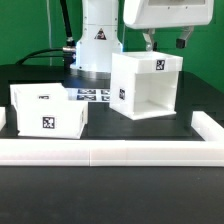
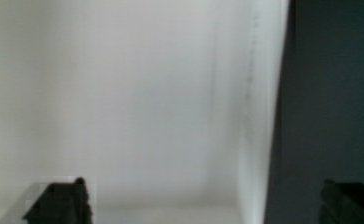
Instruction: Assemble drawer
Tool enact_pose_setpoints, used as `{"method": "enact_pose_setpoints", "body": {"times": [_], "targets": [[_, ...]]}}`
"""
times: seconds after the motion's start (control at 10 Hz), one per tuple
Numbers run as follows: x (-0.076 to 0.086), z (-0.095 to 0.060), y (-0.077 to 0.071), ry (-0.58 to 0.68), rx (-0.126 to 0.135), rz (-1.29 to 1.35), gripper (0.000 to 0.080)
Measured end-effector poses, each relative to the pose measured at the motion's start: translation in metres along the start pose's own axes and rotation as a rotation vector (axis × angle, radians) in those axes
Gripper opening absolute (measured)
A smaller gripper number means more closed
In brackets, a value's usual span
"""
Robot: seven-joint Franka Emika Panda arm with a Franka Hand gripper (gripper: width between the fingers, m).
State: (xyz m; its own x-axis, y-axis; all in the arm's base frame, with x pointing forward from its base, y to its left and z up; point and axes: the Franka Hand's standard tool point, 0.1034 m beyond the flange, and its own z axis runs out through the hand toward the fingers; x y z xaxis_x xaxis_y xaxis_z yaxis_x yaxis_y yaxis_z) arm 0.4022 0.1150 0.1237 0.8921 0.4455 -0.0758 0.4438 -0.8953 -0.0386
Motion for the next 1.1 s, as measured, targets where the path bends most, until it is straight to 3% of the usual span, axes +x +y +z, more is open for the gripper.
{"method": "enact_pose_setpoints", "body": {"times": [0.4, 0.7, 0.9, 1.0, 1.1], "targets": [[-0.009, 0.025, -0.018, 0.021, 0.000, 0.007, 0.0649], [-0.010, 0.027, -0.018, 0.014, 0.004, 0.007, 0.0649], [-0.011, 0.027, -0.016, 0.013, 0.004, 0.008, 0.0404], [-0.011, 0.027, -0.016, 0.013, 0.005, 0.009, 0.0404], [-0.011, 0.027, -0.017, 0.013, 0.005, 0.009, 0.0221]]}}
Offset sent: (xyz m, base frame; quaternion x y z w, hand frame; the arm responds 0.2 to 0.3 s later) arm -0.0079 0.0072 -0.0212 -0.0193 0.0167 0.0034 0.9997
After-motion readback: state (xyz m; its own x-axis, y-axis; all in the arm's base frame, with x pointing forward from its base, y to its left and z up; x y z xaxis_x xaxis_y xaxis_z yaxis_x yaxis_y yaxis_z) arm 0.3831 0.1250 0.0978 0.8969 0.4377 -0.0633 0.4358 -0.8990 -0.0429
